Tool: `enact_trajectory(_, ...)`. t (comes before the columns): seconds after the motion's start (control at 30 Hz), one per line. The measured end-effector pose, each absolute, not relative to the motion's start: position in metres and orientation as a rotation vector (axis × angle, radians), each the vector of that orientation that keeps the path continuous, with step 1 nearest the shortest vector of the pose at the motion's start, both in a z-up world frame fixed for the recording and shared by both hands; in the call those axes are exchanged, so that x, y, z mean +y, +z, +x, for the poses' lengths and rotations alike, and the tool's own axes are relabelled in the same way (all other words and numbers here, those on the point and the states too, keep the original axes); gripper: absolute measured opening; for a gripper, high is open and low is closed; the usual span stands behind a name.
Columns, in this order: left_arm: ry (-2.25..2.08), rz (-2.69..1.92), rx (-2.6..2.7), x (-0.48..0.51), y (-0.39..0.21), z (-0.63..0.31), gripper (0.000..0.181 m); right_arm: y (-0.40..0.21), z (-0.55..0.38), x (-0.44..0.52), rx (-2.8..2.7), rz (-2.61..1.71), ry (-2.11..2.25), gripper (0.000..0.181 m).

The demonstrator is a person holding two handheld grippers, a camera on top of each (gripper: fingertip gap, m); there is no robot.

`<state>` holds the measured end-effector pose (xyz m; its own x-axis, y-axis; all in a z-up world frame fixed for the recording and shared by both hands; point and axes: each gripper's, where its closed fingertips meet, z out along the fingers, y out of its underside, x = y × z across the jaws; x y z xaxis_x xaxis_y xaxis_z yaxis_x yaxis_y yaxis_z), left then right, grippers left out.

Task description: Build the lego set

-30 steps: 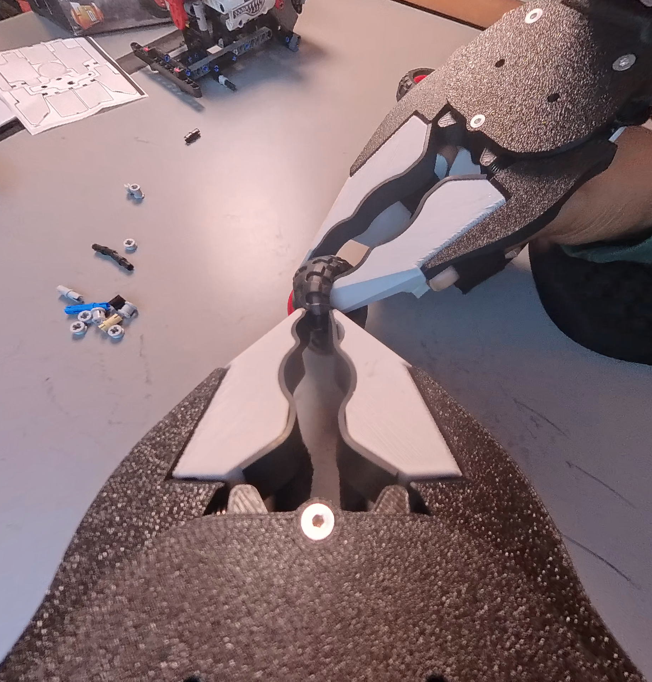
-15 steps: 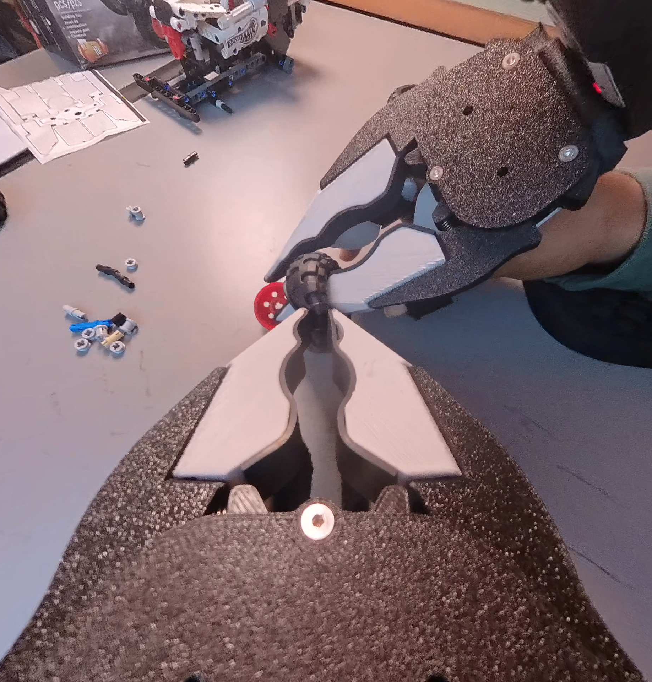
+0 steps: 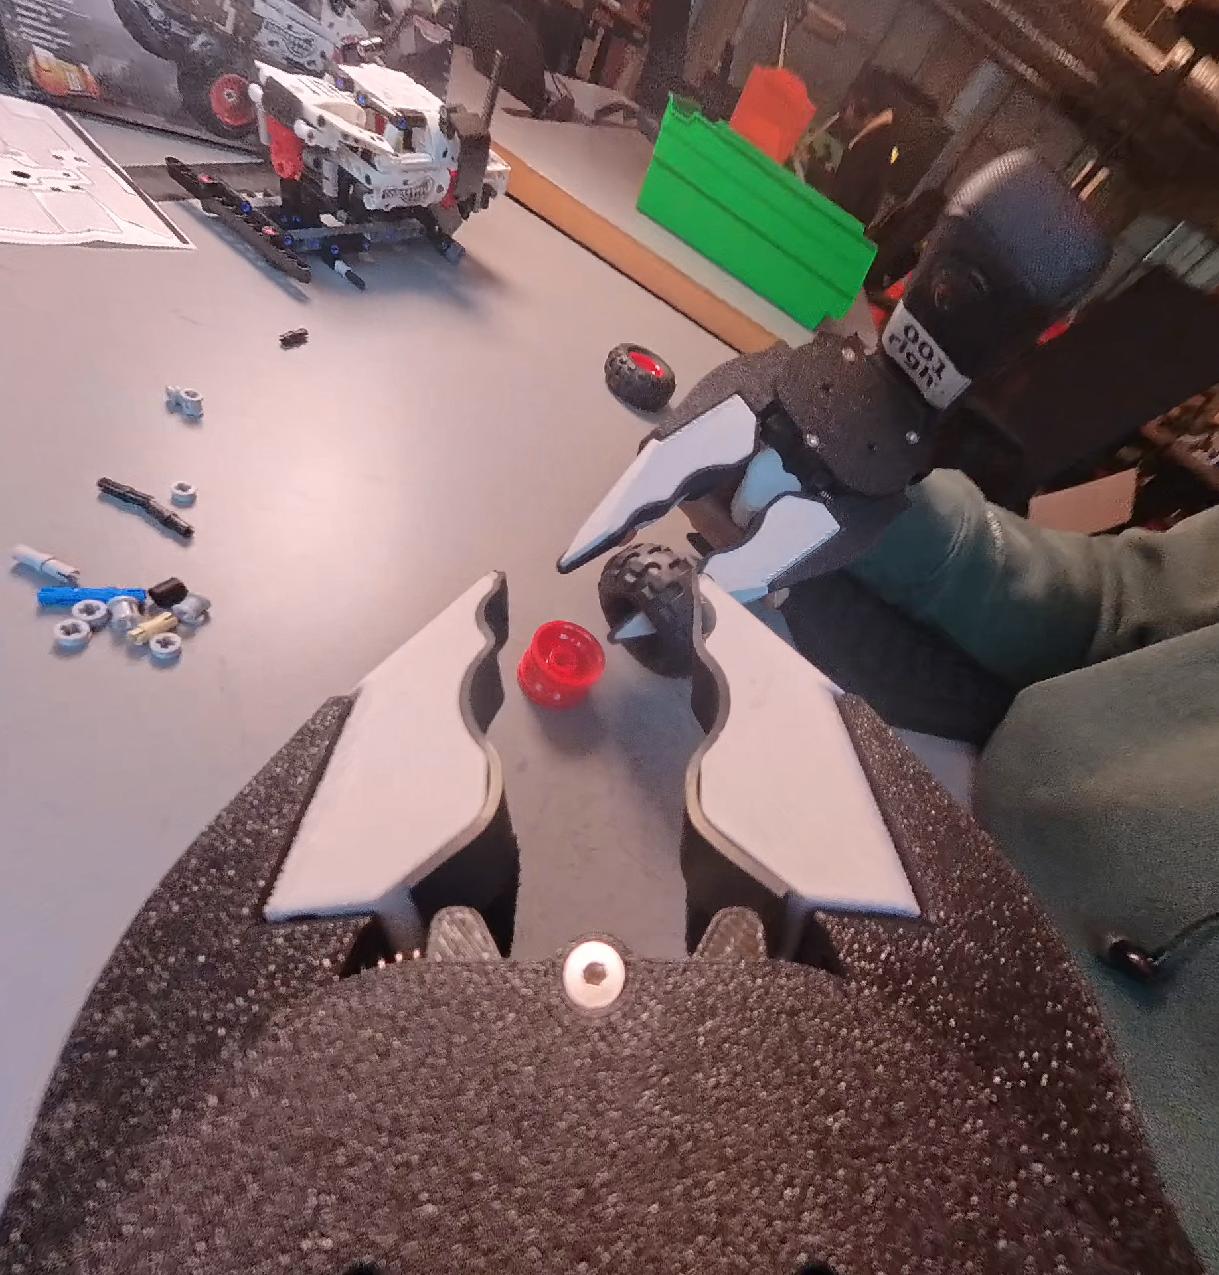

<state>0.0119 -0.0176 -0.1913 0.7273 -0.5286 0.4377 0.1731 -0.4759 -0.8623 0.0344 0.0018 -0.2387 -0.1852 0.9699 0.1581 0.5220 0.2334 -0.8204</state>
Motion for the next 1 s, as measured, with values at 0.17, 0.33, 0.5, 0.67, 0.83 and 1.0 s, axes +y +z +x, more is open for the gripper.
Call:
enact_trajectory(0.17, -0.943, -1.931, 0.226, -0.019, -0.198, 0.008, 0.048, -0.207, 0.042, 0.000, -1.720, -1.265, 1.021, 0.020)
enact_trajectory(0.33, -0.604, -2.093, 0.495, -0.017, -0.233, 0.029, 0.050, -0.195, 0.054, 0.027, -1.588, -1.372, 1.083, 0.019)
enact_trajectory(0.5, -0.286, -2.188, 0.701, -0.007, -0.263, 0.036, 0.052, -0.207, 0.058, 0.043, -1.582, -1.465, 0.961, 0.019)
enact_trajectory(0.67, -0.180, -2.114, 0.701, -0.006, -0.236, 0.024, 0.029, -0.203, 0.061, 0.048, -1.555, -1.480, 0.948, 0.019)
enact_trajectory(0.83, 0.291, -1.941, 0.275, -0.045, -0.120, -0.111, 0.030, -0.200, 0.067, 0.054, -1.515, -1.501, 0.941, 0.019)
enact_trajectory(1.0, 0.702, -2.116, -0.217, -0.147, -0.082, -0.291, 0.030, -0.202, 0.064, 0.055, -1.498, -1.541, 0.953, 0.019)
